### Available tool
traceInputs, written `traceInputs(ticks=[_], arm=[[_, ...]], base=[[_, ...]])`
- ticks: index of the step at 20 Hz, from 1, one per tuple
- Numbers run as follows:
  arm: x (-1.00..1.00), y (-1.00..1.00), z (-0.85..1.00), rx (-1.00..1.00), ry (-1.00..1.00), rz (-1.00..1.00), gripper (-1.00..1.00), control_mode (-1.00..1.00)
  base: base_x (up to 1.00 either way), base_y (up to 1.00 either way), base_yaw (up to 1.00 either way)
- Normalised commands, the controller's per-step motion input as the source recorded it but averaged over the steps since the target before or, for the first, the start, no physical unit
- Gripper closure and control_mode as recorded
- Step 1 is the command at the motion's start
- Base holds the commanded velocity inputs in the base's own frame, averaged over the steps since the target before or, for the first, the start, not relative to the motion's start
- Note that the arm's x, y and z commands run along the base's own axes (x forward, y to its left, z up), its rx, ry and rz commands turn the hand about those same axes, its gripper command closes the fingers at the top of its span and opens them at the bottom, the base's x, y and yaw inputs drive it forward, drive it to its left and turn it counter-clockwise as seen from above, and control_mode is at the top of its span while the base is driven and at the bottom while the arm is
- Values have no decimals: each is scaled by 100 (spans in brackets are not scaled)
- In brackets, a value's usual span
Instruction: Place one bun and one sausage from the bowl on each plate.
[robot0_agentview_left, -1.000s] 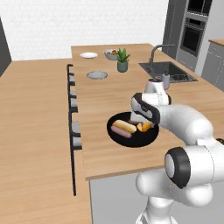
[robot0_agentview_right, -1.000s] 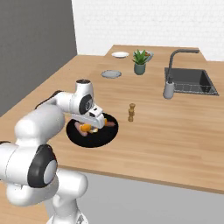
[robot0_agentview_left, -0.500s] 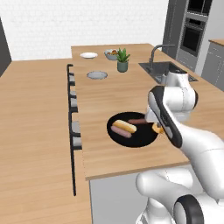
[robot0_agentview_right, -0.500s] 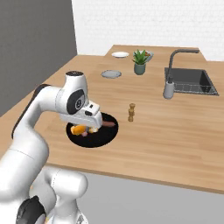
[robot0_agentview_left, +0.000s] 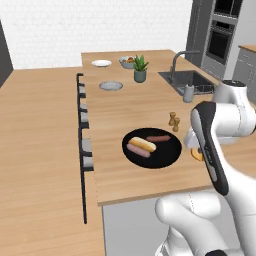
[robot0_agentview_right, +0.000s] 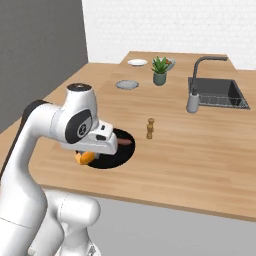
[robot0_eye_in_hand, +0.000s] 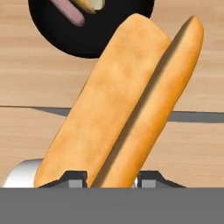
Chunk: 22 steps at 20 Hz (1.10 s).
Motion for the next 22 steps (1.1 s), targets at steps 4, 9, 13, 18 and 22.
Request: traceInputs(ticks=[4, 9, 13, 18, 22], arm=[[-5, 1, 0, 0, 0, 0, 100, -100], [0, 0, 0, 0, 0, 0, 100, 100], [0, 0, 0, 0, 0, 0, 100, 100], [0, 0, 0, 0, 0, 0, 100, 100], [0, 0, 0, 0, 0, 0, 100, 100]], base=[[0, 0, 0], [-56, 69, -4], [-44, 100, -27], [1, 100, -40], [8, 100, -48]])
